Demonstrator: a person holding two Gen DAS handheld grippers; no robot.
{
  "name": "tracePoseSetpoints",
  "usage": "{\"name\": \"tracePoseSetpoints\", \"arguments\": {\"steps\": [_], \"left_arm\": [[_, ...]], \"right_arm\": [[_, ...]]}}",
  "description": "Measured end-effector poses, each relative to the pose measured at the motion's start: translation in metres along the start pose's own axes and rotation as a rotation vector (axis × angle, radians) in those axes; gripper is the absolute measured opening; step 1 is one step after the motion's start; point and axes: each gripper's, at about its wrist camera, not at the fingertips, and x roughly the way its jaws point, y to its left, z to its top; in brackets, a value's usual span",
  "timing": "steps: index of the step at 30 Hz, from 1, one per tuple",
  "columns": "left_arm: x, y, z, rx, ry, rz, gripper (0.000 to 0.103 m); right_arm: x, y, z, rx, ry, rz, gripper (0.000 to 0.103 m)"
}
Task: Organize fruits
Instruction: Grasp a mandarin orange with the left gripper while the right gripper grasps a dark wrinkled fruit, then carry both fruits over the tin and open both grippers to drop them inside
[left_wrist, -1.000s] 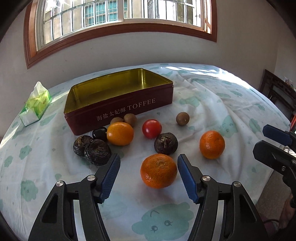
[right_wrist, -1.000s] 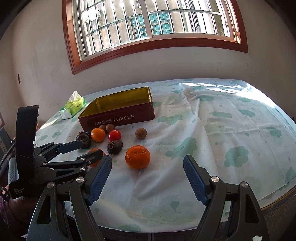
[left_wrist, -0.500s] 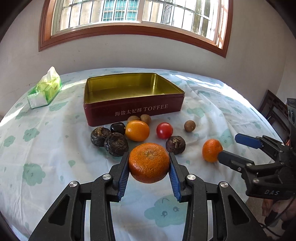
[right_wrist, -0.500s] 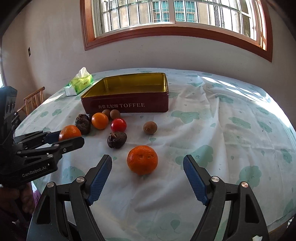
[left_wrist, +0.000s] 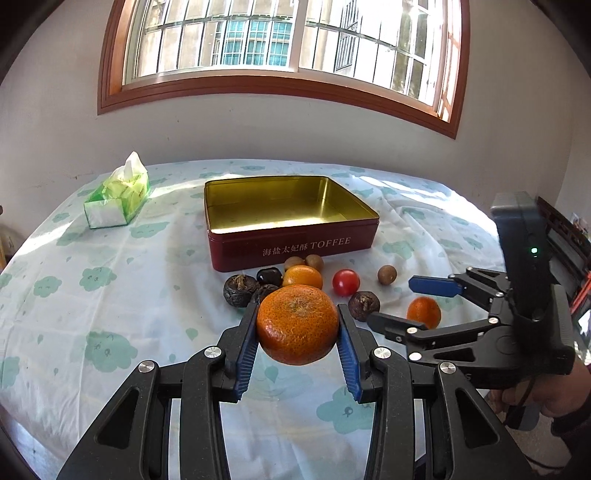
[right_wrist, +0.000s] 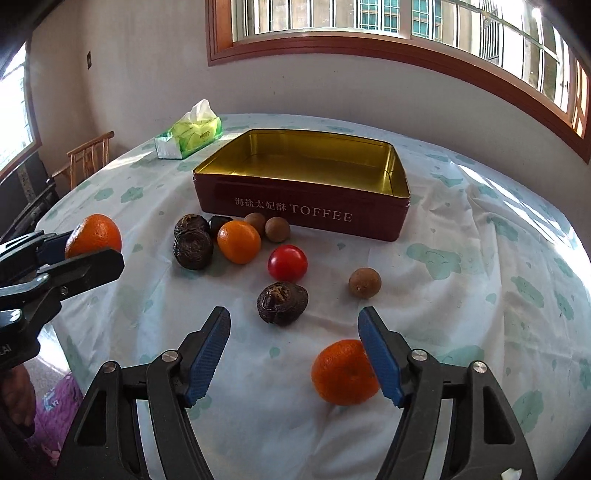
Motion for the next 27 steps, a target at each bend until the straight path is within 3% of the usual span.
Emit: {"name": "tracePoseSetpoints", "arguments": {"steps": [6, 7, 8, 9, 13, 19, 27], "left_arm": [[-0.009, 0.005, 0.002, -0.01, -0.012, 0.004, 0.041], [-0.01, 0.006, 0.002, -0.012, -0.014, 0.006, 0.041], [-0.01, 0.007, 0.003, -0.014, -0.013, 0.009, 0.041], [-0.009, 0.008, 0.003, -0.016, -0.011, 0.01, 0.041], [-0.01, 0.012, 0.009, -0.023, -0.012, 0.015, 0.041], [-0.006, 0.016, 0.024, -0.021, -0.025, 0.024, 0.041], [0.009, 0.012, 0.051, 0.008, -0.039, 0.036, 0.041]], "right_arm": [[0.035, -0.001, 0.01, -0.027, 0.1, -0.002, 0.055], [0.036, -0.002, 0.011, -0.02, 0.101, 0.019, 0.051], [0.037, -0.003, 0.012, -0.009, 0.105, 0.045, 0.037], [0.037, -0.003, 0.013, -0.013, 0.109, 0.038, 0.034], [0.024, -0.003, 0.012, 0.026, 0.094, 0.084, 0.033], [-0.016, -0.01, 0.011, 0.133, -0.014, 0.18, 0.033], [-0.036, -0.023, 0.046, 0.103, -0.116, 0.146, 0.033]]}}
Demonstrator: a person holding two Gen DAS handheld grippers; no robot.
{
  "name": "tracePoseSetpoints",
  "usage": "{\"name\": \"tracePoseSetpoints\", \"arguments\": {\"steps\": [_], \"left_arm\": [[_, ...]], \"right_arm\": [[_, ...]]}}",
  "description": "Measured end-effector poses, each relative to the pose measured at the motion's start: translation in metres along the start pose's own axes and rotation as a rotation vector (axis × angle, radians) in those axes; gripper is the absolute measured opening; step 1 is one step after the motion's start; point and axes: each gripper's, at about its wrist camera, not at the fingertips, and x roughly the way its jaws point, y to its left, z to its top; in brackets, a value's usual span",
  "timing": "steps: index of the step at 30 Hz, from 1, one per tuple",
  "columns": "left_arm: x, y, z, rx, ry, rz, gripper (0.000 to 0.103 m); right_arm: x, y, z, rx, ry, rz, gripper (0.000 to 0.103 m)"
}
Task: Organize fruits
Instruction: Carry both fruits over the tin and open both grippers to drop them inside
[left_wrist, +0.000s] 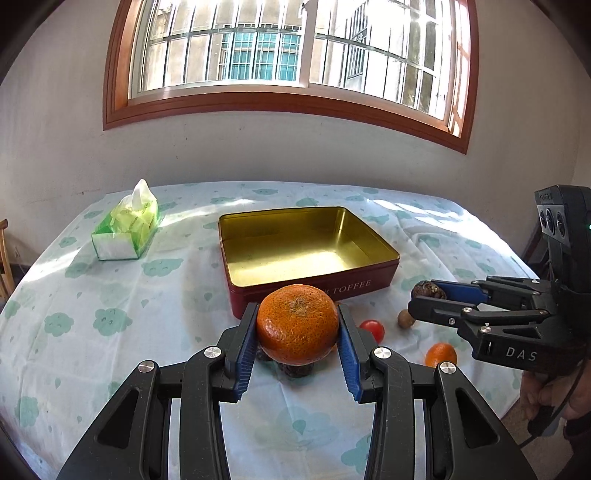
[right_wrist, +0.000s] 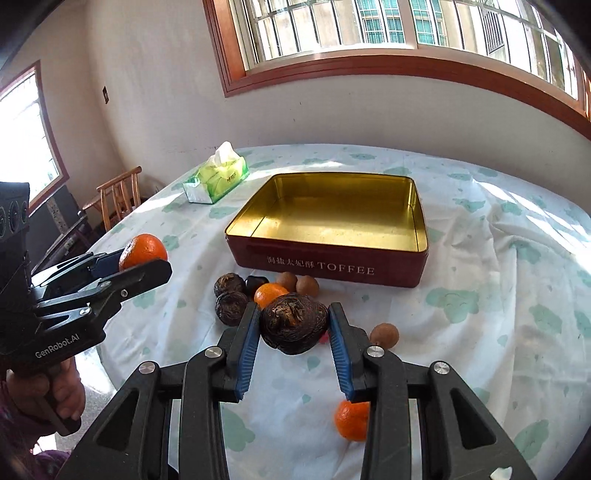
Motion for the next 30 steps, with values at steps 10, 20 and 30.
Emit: {"name": "tracePoseSetpoints", "arguments": {"steps": [10, 20, 30], "left_arm": [[0.049, 0.0, 0.053, 0.047, -0.027, 0.047, 0.041], [0.122, 0.003, 0.078, 0.099, 0.041, 0.086, 0.041], [0.181, 0.013, 0.074, 0.115, 0.156, 0.131, 0.042]], "right_arm": [[0.032, -0.031, 0.055, -0.03, -0.025, -0.019, 0.034], [0.091, -0.061, 0.079, 0.002, 0.06, 0.007, 0.034], [0.131, -0.075, 0.077, -0.005, 0.144, 0.016, 0.034]]}}
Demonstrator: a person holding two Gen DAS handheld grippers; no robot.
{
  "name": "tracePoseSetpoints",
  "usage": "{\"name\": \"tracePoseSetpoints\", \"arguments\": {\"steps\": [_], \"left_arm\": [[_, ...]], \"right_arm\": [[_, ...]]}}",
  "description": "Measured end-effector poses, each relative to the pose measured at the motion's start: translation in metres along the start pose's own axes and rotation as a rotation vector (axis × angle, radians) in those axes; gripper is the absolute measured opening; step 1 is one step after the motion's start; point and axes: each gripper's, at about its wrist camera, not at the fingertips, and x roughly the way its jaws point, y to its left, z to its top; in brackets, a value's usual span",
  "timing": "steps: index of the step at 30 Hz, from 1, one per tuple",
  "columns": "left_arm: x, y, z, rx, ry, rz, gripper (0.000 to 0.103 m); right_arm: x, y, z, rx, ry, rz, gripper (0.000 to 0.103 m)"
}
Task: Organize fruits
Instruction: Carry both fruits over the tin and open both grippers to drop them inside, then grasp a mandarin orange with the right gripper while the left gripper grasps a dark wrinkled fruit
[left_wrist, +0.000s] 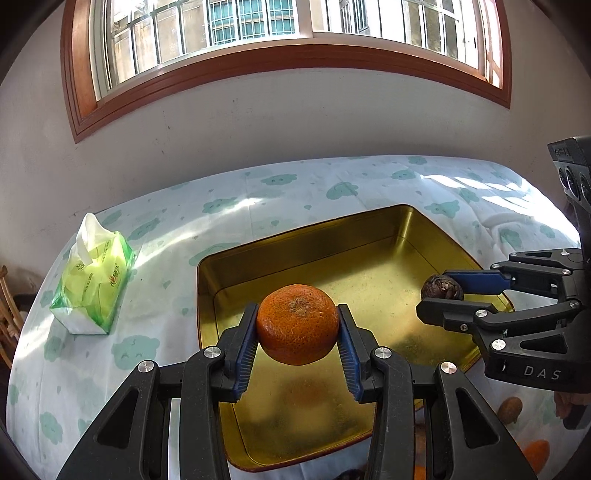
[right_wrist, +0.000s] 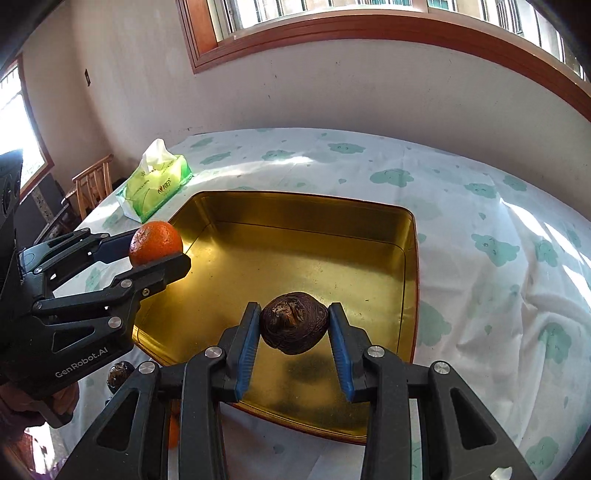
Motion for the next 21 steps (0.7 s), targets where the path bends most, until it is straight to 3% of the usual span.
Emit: {"name": "tracePoseSetpoints", "arguments": {"steps": [6, 7, 9, 11, 16, 20, 21], "left_arm": [[0.019, -0.001, -0.003, 0.004, 0.05, 0.003, 0.045], [0.021, -0.002, -0.003, 0.007, 0.056, 0.008, 0.048], [0.021, -0.003, -0.003, 0.012, 0.056, 0.004, 0.07], [0.014, -0.004, -0.002, 0.022, 0.023, 0.012, 0.079], [-0.026, 0.012, -0.005, -0.013, -0.081, 0.007, 0.088], [-0.066, 0.031, -0.026, -0.071, -0.133, 0.017, 0.095], [-0.075, 0.035, -0.034, -0.084, -0.139, 0.013, 0.095]], "right_arm": [[0.012, -0.007, -0.001, 0.018, 0.016, 0.002, 0.036], [0.012, -0.009, -0.001, 0.026, 0.014, 0.005, 0.036], [0.01, -0.013, 0.0, 0.047, 0.004, 0.016, 0.041], [0.001, -0.017, -0.002, 0.069, -0.021, 0.021, 0.046], [-0.061, -0.025, -0.027, 0.113, -0.123, 0.067, 0.049], [-0.119, -0.017, -0.074, 0.065, -0.157, 0.079, 0.071], [-0.129, -0.012, -0.089, 0.058, -0.154, 0.078, 0.073]]}}
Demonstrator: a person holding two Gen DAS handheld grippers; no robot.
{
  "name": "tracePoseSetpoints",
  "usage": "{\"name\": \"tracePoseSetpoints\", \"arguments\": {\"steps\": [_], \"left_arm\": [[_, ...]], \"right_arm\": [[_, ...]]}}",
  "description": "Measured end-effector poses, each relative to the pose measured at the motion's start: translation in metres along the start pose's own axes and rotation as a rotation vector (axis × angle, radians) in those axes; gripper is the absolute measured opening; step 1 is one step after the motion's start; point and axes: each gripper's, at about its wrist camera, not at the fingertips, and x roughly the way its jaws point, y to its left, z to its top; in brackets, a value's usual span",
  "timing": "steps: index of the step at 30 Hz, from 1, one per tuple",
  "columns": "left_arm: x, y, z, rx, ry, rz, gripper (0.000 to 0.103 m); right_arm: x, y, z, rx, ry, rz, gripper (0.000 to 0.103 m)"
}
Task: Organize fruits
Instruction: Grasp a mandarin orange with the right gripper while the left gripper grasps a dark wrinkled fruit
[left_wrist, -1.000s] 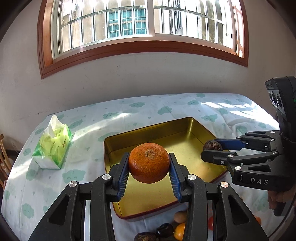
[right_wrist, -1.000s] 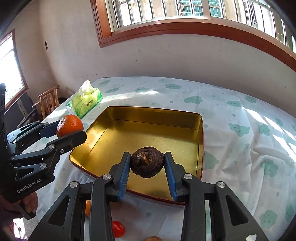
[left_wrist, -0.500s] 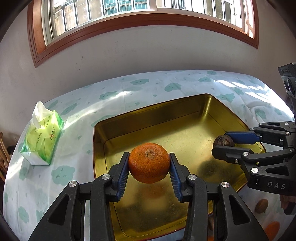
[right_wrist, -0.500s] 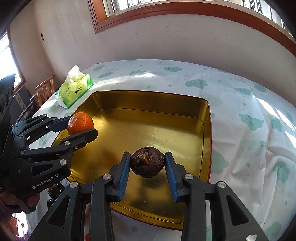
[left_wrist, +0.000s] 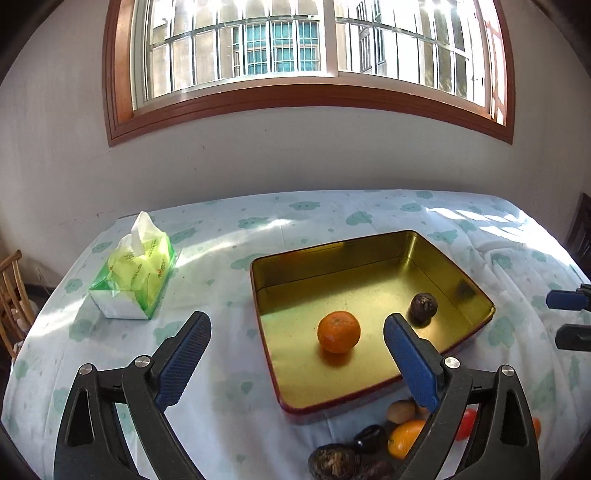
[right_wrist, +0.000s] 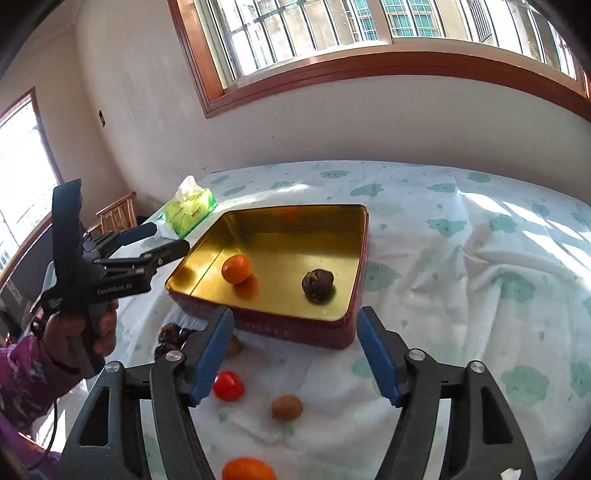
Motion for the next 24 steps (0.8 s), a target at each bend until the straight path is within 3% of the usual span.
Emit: {"name": "tracePoseSetpoints", "arguments": {"steps": [6, 13, 15, 16, 17, 21, 24], "left_arm": [[-0.052, 0.017, -0.055, -0.061, -0.016, -0.038, 0.095], [-0.075, 0.014, -0.101, -0.069, 0.049, -0.088, 0.095], [-0.076, 0.011, -0.106, -0.072, 0.059, -0.106, 0.095], [-0.076, 0.008, -0.107, -0.07, 0.062, -0.115, 0.095], [-0.074, 0.006, -0.107, -0.067, 0.063, -0.126, 0.095], [-0.062, -0.01, -0.105, -0.045, 0.087, -0.14, 0.095], [-0.048, -0.02, -0.1, -0.077, 0.129, -0.148, 0.089]], "right_arm": [[-0.017, 0.026, -0.069, -0.035, 0.064, -0.061, 0.073], [0.023, 0.04, -0.092, -0.015, 0.146, -0.151, 0.073], [0.026, 0.039, -0.096, 0.009, 0.141, -0.173, 0.054], [0.025, 0.039, -0.095, 0.023, 0.154, -0.143, 0.043], [0.024, 0.038, -0.093, 0.042, 0.157, -0.141, 0.038], [0.008, 0.021, -0.079, 0.108, 0.065, -0.169, 0.038], [0.011, -0.015, -0.068, 0.237, 0.021, -0.246, 0.038]]}}
